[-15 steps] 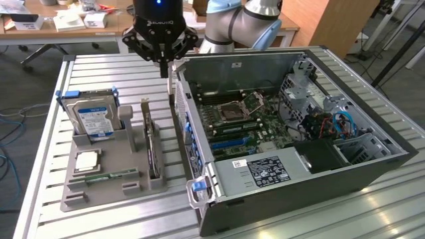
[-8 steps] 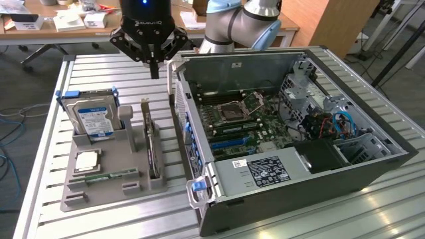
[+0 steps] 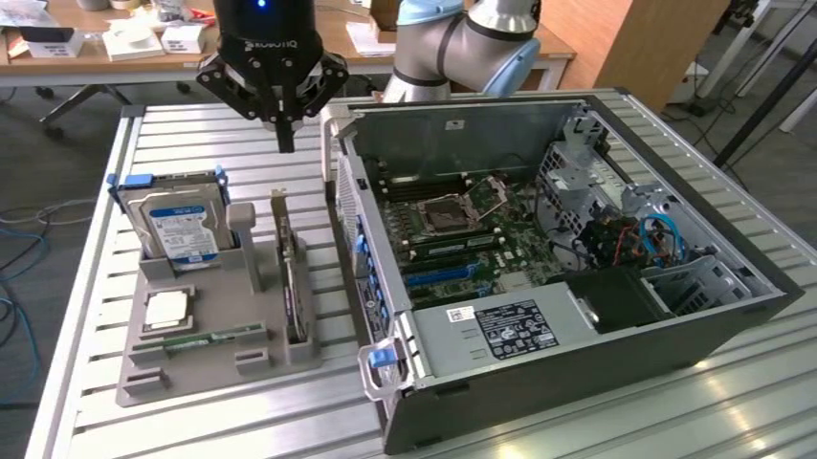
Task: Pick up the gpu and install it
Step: 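Reach for the gpu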
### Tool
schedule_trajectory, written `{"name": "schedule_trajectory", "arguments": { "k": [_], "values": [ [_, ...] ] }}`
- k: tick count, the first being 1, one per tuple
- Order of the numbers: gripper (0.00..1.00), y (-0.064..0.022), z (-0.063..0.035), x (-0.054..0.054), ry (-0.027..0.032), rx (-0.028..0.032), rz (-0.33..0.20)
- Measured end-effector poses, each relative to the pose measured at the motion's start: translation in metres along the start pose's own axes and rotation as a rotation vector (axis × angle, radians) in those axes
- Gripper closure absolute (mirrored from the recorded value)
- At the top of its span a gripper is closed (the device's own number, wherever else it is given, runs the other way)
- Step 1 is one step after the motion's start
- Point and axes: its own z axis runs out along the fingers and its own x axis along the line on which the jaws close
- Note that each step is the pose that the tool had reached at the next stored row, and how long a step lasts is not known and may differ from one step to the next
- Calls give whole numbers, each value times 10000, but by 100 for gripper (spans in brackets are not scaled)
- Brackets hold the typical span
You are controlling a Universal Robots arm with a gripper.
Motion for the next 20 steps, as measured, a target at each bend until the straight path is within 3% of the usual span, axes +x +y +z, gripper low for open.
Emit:
{"name": "schedule_trajectory", "arguments": {
  "k": [9,20],
  "values": [
    [90,-39,-2,-1,0,0,1],
    [90,-262,-12,-11,0,0,0]
  ]
}}
